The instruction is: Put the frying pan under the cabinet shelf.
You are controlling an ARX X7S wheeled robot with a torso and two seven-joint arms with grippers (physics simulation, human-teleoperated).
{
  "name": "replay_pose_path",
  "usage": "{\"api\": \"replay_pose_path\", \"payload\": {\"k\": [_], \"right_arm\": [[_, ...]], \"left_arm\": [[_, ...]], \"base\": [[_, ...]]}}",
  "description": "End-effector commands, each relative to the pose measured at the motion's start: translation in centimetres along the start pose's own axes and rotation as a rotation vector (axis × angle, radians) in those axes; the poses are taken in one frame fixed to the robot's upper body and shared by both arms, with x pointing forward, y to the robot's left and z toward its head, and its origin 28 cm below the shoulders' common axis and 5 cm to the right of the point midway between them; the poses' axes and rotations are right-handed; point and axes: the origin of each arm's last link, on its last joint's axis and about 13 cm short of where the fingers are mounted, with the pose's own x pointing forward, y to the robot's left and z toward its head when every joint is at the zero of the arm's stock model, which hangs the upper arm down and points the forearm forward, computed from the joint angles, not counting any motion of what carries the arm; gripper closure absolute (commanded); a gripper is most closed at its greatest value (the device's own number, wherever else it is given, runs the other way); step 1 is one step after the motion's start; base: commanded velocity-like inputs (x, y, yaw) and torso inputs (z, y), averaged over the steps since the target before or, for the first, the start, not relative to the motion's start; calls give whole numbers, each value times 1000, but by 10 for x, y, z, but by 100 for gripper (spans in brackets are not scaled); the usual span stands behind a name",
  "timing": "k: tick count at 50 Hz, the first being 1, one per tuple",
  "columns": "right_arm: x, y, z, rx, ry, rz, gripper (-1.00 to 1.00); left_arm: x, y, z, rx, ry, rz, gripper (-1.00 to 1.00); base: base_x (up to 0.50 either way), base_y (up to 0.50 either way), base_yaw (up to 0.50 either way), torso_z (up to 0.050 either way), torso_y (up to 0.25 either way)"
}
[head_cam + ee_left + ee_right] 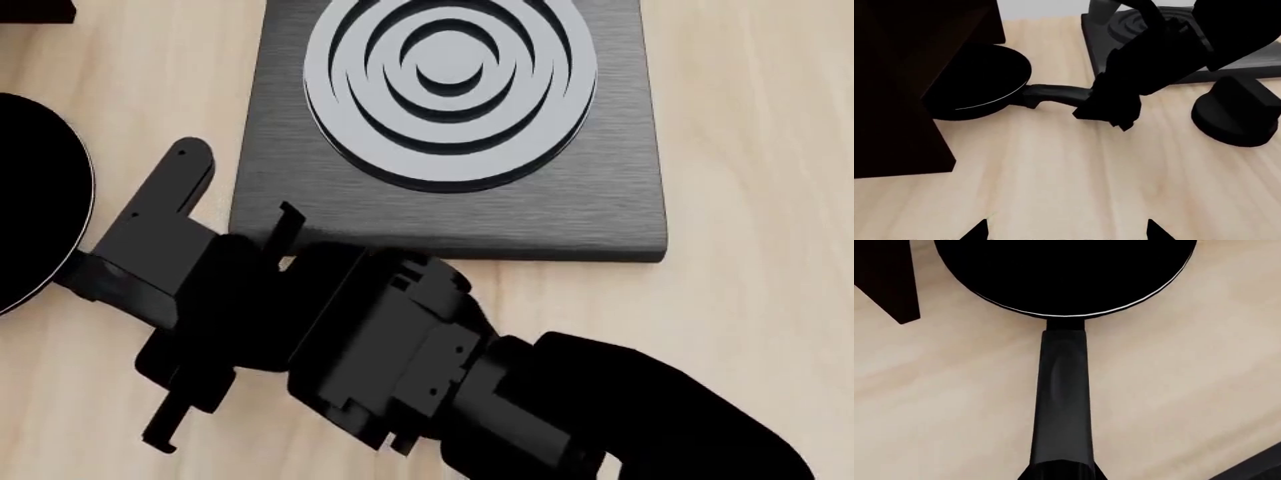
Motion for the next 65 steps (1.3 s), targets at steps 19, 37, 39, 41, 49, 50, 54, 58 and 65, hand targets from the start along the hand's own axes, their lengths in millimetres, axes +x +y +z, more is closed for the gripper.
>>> {"api": "replay_pose_path", "payload": {"k": [19,37,39,41,49,50,54,58,65], "right_arm": [[8,14,7,77,-86,164,100],[11,16,1,126,-96,174,-100],[11,15,-1,129,-93,172,-100],[11,15,-2,134,-89,168,-100],[13,16,-4,151,-94,173,-100],[13,16,-4,153,-93,176,-100],[13,15,-6,160,-88,169,-100],[12,13,-6,163,-87,155,-100],[7,1,2,168,-113,95,-100]], "left_arm": [[-1,2,-1,2,11,18,-100],[-2,2,-2,0,15,23,-100],[-2,2,-1,0,13,22,-100],[-3,1,0,-2,11,21,-100],[-3,1,1,-3,7,17,-100],[-3,1,1,-3,7,18,-100],[-3,1,0,-7,8,18,-100],[-4,1,0,-11,8,18,-100],[-4,0,1,-18,7,13,-100]], "base": [[0,1,2,0,-1],[0,1,2,0,0],[0,0,0,0,0],[0,0,0,0,0],[0,0,1,0,0],[0,0,0,0,0],[0,1,1,0,0],[0,0,0,0,-3],[0,1,1,0,0]]}}
